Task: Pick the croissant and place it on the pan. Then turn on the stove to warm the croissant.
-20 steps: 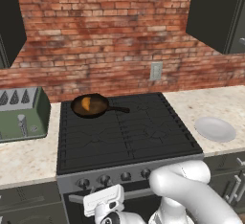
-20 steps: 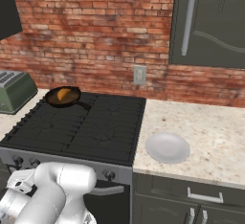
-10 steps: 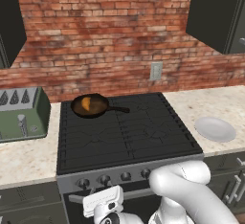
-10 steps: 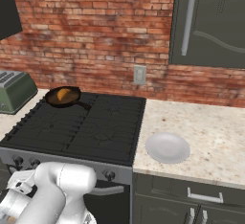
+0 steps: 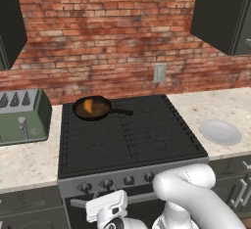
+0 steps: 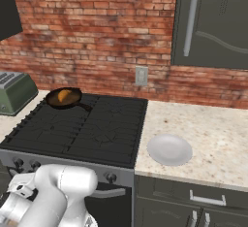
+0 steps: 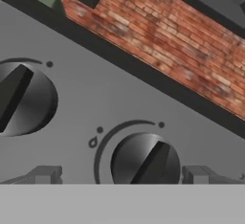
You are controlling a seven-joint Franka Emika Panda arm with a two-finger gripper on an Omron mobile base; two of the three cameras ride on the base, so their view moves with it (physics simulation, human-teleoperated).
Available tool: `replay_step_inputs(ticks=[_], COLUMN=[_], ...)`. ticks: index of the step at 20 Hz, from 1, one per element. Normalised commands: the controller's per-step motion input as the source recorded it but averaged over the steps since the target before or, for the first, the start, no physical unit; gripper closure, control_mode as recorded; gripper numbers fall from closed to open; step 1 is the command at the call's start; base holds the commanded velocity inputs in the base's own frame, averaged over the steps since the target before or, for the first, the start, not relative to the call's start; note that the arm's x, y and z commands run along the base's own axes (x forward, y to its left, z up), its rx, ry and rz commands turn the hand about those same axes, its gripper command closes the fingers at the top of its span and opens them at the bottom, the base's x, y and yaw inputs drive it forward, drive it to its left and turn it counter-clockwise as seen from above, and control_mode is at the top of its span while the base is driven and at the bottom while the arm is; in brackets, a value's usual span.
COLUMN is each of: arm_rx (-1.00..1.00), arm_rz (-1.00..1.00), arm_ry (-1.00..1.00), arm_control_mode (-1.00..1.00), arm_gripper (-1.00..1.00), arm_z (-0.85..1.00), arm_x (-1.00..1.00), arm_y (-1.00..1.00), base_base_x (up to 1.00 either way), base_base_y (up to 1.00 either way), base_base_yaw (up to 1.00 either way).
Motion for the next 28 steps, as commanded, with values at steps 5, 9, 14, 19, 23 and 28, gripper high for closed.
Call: replay_step_inputs(ticks=[5,9,14,19,23,28], arm_rx=[0.00,0.00,0.00,0.00,0.00,0.00], arm_rz=[0.00,0.00,0.00,0.00,0.00,0.00], arm_ry=[0.00,0.00,0.01,0.03,0.03,0.04], arm_control_mode=[-1.00,-1.00,-1.00,-1.00,-1.00,-1.00], arm_gripper=[-1.00,-1.00,-1.00,-1.00,-1.00,1.00], arm_z=[0.00,0.00,0.00,0.00,0.00,0.00], arm_x=[0.00,0.09,0.25,0.27,0.26,0.32], arm_y=[-0.09,0.00,0.00,0.00,0.00,0.00], base_base_x=[0.00,0.00,0.00,0.00,0.00,0.00], base_base_y=[0.00,0.00,0.00,0.00,0.00,0.00], base_base_yaw=[0.00,0.00,0.00,0.00,0.00,0.00])
